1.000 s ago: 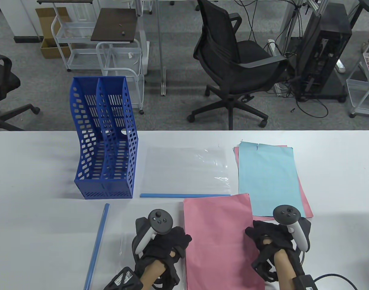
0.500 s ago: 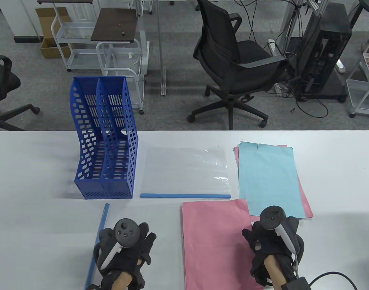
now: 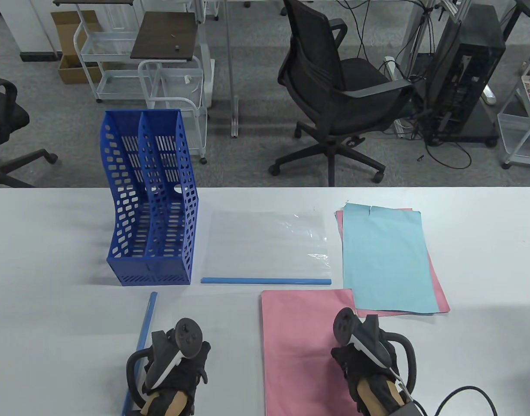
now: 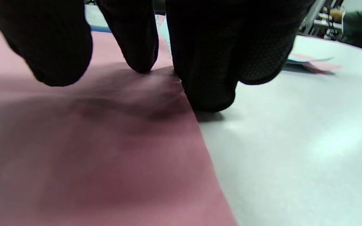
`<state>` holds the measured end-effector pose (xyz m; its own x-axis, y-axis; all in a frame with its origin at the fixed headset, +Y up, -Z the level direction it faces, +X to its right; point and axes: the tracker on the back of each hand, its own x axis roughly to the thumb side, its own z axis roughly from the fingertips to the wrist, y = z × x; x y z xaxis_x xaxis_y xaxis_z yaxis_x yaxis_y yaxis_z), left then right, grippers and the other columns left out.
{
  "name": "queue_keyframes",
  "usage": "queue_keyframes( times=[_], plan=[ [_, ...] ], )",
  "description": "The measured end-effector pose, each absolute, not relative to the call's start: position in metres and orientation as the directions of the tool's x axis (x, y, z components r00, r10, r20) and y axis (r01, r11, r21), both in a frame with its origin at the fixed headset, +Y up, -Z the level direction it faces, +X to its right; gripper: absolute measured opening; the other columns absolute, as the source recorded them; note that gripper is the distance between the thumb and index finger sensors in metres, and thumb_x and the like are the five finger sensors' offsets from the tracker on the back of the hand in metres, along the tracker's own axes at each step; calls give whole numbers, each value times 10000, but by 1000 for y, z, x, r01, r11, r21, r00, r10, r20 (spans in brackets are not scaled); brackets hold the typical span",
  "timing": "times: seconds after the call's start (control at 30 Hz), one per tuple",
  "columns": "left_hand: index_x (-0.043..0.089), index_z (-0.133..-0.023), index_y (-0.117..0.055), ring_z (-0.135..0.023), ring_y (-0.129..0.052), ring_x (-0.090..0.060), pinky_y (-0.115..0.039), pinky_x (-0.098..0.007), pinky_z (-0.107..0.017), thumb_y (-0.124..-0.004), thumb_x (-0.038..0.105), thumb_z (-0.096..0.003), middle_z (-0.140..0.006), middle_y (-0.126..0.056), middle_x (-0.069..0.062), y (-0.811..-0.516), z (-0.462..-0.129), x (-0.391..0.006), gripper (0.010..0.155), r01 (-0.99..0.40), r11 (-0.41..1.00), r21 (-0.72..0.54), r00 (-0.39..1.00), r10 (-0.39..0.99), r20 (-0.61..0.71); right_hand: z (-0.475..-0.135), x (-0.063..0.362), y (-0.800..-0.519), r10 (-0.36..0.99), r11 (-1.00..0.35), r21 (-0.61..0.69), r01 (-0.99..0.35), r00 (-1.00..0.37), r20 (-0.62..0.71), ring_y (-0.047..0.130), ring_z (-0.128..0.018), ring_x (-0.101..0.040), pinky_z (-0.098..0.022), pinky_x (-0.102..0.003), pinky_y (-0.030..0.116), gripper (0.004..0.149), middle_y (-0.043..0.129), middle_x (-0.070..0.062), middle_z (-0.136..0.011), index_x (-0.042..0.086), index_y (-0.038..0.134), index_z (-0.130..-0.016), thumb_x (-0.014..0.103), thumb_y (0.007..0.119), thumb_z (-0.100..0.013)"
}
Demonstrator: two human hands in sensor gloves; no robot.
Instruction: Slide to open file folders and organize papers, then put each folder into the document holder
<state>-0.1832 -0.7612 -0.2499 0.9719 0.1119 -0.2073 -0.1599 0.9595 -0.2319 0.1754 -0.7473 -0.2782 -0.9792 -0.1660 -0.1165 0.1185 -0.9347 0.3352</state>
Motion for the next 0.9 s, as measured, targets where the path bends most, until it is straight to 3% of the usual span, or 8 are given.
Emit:
queue_keyframes(
  times=[0.17,0.37,0.57,0.7,0.9],
  plan=[
    [208,-1014,-808,-741,-976,-428,-777,-586,-593,-850,538,-411,-979,-875,-195,-763,-252,-184,689,-154,961,-230,972,105,-211,-275,161,-752,-272,-920,314,235,-959,-81,970,-702,-331,-593,-532,795,747,758,-188,-996,232,666,-1005,568,844,-363],
    [231,-1059,-730,-751,-965,-421,-788,-582,-594,-906,581,-368,-1060,-753,-218,-764,-253,-188,795,-176,953,-248,967,120,-225,-274,158,-752,-278,-917,317,241,-957,-79,972,-702,-343,-593,-540,793,739,762,-210,-992,213,668,-1006,548,838,-370],
    [235,-1058,-728,-754,-959,-414,-789,-578,-595,-928,572,-359,-1049,-777,-207,-764,-255,-184,802,-157,952,-261,971,100,-219,-274,158,-752,-281,-916,320,244,-957,-74,970,-702,-347,-593,-544,790,738,760,-214,-992,207,664,-1008,542,834,-373],
    [239,-1067,-705,-775,-933,-400,-778,-575,-607,-958,534,-349,-1068,-750,-190,-766,-258,-179,816,-92,947,-307,975,24,-219,-274,157,-753,-281,-915,320,245,-957,-73,966,-706,-349,-594,-546,788,737,759,-218,-992,206,662,-1009,541,832,-374],
    [222,-1069,-690,-741,-960,-344,-815,-535,-593,-965,452,-368,-1062,-748,-181,-767,-258,-179,787,-134,947,-294,971,66,-230,-273,157,-753,-282,-915,321,245,-957,-73,964,-707,-351,-596,-549,784,738,753,-218,-995,203,657,-1011,538,829,-377]
  ],
)
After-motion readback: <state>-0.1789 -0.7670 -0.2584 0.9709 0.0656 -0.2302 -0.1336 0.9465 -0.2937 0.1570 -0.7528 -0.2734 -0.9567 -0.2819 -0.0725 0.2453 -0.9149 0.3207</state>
